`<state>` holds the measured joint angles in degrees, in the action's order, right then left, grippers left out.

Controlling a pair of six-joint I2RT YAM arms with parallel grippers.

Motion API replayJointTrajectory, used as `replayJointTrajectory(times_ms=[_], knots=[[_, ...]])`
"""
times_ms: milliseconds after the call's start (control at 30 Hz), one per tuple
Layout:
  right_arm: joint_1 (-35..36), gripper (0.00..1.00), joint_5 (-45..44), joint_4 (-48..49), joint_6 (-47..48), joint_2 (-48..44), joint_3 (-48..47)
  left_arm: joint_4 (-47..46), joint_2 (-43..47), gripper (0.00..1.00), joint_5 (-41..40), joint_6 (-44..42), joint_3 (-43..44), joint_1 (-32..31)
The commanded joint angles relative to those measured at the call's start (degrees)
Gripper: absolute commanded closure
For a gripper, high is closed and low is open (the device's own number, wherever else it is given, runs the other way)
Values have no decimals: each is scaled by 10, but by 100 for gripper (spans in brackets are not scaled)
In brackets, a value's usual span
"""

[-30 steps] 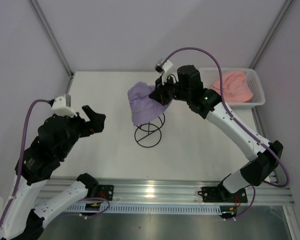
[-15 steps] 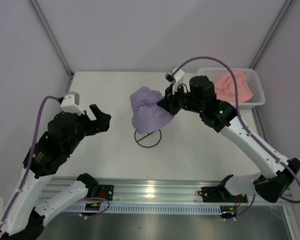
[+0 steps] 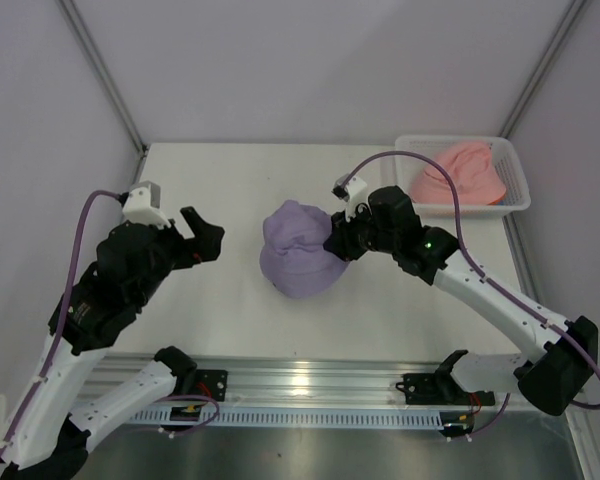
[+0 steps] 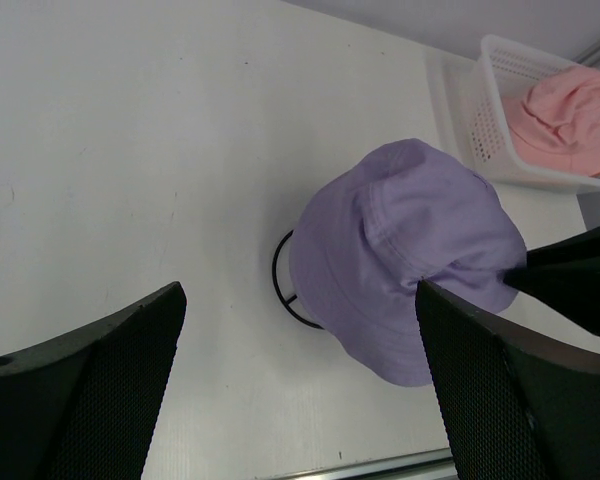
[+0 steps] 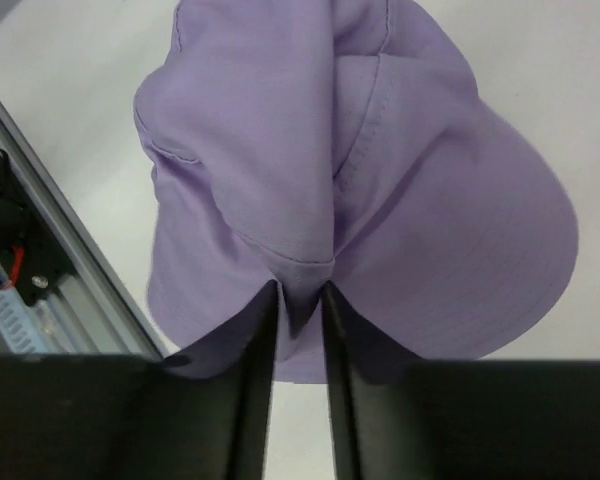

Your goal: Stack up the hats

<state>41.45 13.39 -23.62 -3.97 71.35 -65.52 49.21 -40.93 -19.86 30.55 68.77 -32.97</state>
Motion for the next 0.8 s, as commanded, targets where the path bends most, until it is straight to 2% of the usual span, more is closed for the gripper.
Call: replayJointTrajectory(times_ms=[0, 33, 67, 133, 167, 200, 300, 400, 533, 567, 667, 733, 767], knots=[[3, 66, -13, 19, -10, -7, -9, -21, -5, 0, 14, 2, 0, 6], [4, 60, -25, 15, -7, -9, -14, -21, -6, 1, 14, 2, -1, 6], [3, 39, -32, 9, -6, -10, -18, -22, -6, 1, 15, 3, -1, 5], [3, 26, -54, 3, 4, -21, -34, -22, -7, 1, 16, 3, -2, 5], [3, 4, -62, -3, 6, -24, -40, -24, -7, 0, 16, 4, -3, 6], [-1, 0, -67, -8, 7, -30, -50, -24, -8, 1, 17, 4, -1, 5], [-17, 1, -68, -18, 7, -37, -96, -26, -12, 0, 19, 4, -5, 5], [-67, 1, -66, -16, -6, -39, -141, -31, -16, 1, 20, 4, -7, 6], [-216, 0, -89, -12, -60, 3, -197, -41, -25, 1, 27, 5, -13, 7], [-285, 0, -99, -5, -74, 31, -210, -43, -33, 1, 31, 7, -13, 8], [-400, 0, -91, -10, -119, 108, -234, -48, -49, 1, 40, 5, -11, 14], [-445, 2, -72, -16, -142, 148, -267, -49, -57, 0, 49, 3, -7, 19], [-459, 6, -70, -15, -145, 167, -274, -50, -57, 1, 50, 1, -5, 22]])
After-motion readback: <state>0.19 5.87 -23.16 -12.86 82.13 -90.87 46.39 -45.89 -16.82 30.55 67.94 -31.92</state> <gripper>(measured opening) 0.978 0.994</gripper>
